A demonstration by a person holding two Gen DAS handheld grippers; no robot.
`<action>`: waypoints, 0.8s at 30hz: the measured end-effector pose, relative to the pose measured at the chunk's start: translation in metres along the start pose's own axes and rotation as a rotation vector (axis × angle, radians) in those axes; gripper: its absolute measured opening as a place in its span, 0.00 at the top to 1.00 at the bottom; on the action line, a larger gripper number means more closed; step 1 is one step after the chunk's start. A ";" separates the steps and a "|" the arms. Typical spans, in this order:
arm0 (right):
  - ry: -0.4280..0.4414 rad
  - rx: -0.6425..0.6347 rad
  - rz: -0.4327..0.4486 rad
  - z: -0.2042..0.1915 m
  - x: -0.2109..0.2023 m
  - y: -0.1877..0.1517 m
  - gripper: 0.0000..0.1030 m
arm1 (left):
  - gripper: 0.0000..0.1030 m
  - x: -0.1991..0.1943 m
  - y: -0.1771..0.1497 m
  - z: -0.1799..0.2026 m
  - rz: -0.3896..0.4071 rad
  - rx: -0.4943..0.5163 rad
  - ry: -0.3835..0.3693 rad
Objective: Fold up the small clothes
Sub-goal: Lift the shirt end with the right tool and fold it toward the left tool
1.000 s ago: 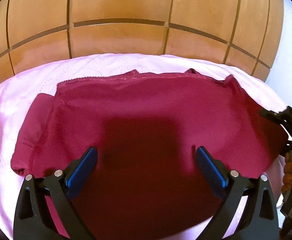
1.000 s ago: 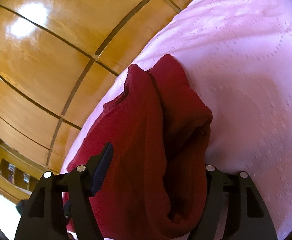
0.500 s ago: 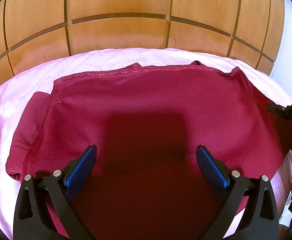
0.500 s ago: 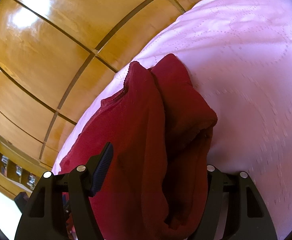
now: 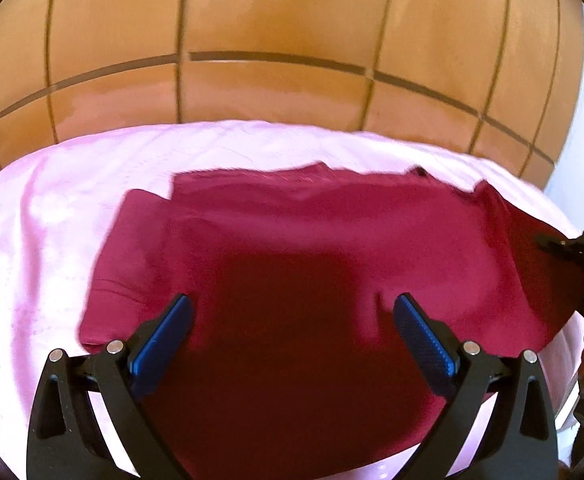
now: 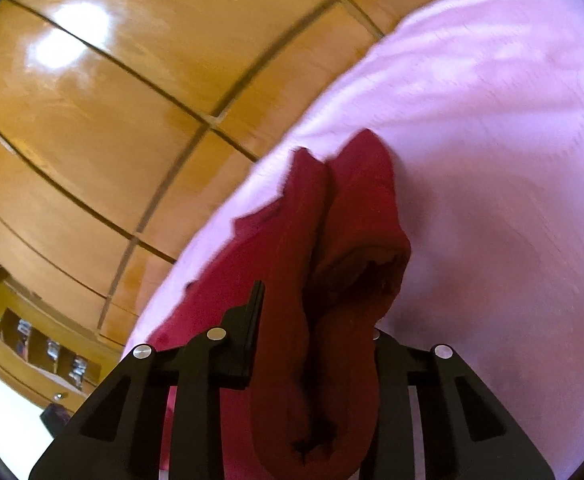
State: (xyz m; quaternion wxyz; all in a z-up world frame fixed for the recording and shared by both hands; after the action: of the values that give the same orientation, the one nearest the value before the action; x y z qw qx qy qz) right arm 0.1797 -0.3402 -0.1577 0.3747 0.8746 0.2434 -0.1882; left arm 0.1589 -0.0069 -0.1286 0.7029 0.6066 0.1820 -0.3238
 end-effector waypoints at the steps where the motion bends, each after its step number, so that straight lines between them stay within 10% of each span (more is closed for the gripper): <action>1: 0.013 -0.012 0.010 -0.010 -0.002 0.002 0.72 | 0.03 -0.002 0.002 -0.004 0.009 -0.008 0.004; 24: 0.221 -0.198 -0.051 -0.184 0.018 -0.029 0.75 | 0.03 -0.019 -0.002 -0.077 0.052 -0.164 0.059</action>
State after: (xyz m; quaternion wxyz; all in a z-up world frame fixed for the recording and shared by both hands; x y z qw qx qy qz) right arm 0.2047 -0.1800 -0.0638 0.4250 0.8424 0.3225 -0.0753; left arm 0.1542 0.0726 -0.1328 0.7528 0.5608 0.2126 -0.2713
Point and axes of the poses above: each gripper's, at about its wrist camera, not at the fingertips, and x roughly the way its jaws point, z to its right, y to its top, the point moved 10 cm from there along x, roughly the way its jaws point, and after that the axes turned 5 degrees about -x, right-handed, at the moved point
